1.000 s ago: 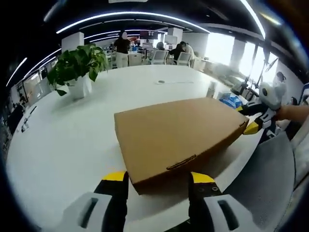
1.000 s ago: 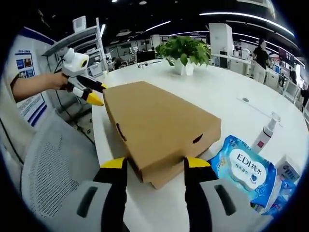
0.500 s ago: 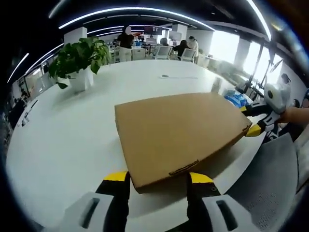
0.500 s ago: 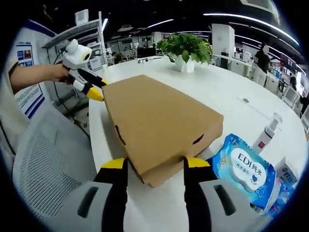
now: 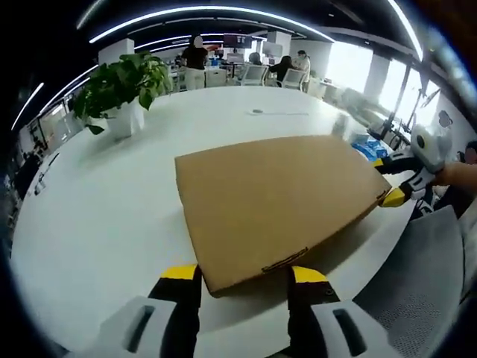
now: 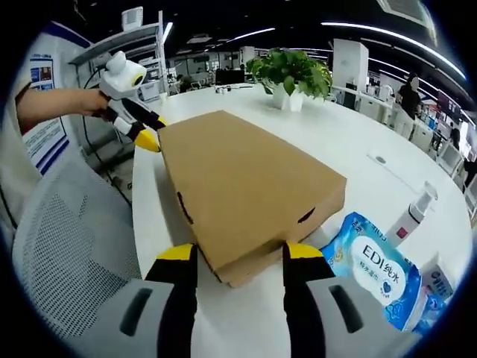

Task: Operate the shoe box by opening the lid, removing the specified soft item, and placing it in the target area until the item is outside and the box remains undamaged.

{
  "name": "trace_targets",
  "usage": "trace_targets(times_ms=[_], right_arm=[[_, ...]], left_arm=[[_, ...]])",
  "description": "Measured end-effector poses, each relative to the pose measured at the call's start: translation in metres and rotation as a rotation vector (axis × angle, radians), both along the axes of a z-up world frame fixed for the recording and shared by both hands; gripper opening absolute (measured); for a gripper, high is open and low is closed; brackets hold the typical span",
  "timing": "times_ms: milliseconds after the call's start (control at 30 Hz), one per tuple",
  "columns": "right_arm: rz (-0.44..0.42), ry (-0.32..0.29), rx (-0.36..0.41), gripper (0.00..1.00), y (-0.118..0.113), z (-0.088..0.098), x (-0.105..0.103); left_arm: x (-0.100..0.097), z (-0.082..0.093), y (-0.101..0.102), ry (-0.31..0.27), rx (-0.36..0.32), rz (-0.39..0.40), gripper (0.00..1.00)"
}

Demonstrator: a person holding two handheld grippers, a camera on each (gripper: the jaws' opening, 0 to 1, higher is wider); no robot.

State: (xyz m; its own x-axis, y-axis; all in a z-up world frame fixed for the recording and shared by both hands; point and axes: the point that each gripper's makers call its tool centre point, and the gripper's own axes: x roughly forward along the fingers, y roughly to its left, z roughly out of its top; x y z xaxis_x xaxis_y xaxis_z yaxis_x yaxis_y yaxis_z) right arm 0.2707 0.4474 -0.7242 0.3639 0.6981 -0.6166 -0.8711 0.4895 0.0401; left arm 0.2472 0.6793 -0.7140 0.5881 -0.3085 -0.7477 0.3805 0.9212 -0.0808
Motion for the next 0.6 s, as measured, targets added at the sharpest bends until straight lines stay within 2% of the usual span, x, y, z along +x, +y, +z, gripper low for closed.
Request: trace_targets(times_ms=[600], right_arm=[[0.002, 0.000, -0.004, 0.42, -0.004, 0.000, 0.037]], left_arm=[[0.037, -0.001, -0.003, 0.003, 0.014, -0.015, 0.45]])
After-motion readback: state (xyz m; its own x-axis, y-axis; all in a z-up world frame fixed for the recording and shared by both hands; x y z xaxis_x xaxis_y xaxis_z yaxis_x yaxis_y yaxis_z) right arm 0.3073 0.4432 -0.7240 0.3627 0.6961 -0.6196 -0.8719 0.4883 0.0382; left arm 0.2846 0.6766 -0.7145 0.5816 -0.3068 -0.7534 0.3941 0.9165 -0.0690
